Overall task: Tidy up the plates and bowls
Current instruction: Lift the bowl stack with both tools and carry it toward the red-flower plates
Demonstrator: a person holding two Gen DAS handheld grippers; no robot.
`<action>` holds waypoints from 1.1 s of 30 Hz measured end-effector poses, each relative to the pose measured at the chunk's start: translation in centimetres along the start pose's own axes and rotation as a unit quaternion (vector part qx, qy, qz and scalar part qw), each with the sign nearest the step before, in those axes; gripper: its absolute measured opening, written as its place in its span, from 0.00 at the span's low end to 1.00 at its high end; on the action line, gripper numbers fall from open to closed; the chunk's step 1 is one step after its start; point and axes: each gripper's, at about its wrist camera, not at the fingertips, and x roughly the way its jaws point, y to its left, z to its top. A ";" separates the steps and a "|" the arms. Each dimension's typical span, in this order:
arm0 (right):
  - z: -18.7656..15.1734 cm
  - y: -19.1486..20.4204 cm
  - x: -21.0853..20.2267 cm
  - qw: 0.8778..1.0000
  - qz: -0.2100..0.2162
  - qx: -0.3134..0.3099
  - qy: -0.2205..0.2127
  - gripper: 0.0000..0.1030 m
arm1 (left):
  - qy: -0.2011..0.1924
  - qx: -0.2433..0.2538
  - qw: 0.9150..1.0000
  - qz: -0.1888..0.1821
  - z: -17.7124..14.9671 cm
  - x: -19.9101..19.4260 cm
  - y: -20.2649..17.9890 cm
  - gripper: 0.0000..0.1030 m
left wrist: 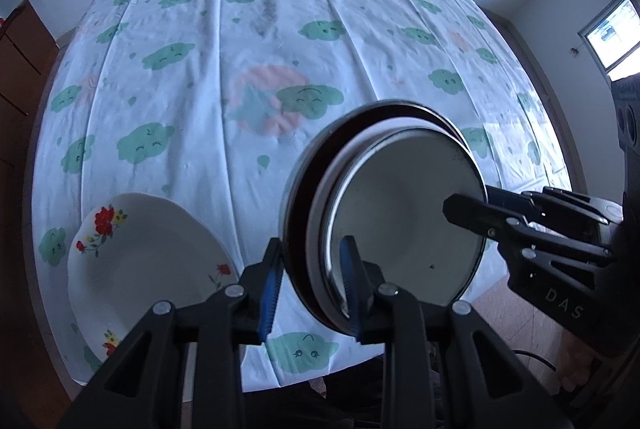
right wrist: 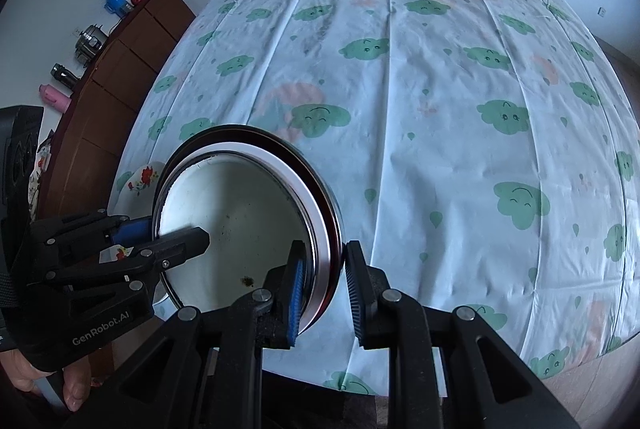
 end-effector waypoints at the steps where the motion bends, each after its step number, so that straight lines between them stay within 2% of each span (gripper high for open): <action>1: 0.0 0.1 -0.1 1.000 0.001 -0.001 0.000 0.21 | -0.002 0.000 1.000 0.002 -0.1 -0.1 0.1 0.25; 33: 0.9 6.6 0.1 0.998 0.017 -0.068 0.004 0.21 | -0.031 -0.063 0.997 0.018 -2.3 -3.4 5.5 0.25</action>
